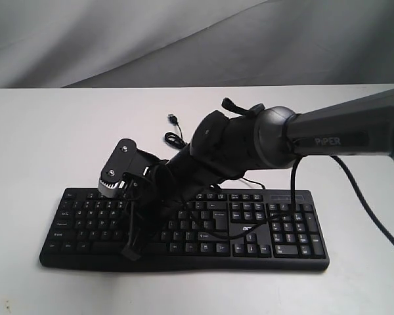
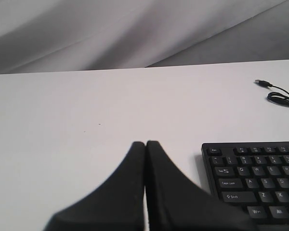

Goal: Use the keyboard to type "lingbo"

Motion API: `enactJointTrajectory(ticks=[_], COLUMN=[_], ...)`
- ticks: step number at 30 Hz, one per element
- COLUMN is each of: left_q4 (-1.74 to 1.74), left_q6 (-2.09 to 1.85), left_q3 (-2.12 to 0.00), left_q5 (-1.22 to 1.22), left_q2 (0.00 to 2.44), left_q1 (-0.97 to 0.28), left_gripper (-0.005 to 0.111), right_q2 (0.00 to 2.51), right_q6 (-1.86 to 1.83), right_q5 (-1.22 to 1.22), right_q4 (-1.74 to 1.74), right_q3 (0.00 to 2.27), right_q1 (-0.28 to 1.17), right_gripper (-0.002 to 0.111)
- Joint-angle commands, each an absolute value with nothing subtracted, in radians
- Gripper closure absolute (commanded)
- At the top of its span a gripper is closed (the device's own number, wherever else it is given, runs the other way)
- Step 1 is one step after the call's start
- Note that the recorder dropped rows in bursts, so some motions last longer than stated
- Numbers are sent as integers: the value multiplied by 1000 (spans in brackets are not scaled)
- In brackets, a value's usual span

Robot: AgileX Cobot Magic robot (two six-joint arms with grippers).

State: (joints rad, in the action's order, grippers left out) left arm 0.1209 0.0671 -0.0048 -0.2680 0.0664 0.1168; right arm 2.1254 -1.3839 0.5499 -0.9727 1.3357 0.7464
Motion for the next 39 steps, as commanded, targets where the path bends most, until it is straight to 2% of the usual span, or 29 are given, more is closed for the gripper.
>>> enactJointTrajectory(ticks=[1,27,39], left_q4=[117,117,117], left_q6=[69,69,69], left_q3=[0,0,0], left_q5=[-262,-262,-262], left_q2=[73,73,73], left_q1=[118,118,118], left_gripper=[106,106,106], right_q2=[2128,2175,2042], right_q6=[-1384,-1389,-1305], right_q5=[559,538,570], right_q4=[-964,-977,-830], right_q3=[1333,1333,1335], right_q1=[747,747,690], right_gripper=[108,108,108])
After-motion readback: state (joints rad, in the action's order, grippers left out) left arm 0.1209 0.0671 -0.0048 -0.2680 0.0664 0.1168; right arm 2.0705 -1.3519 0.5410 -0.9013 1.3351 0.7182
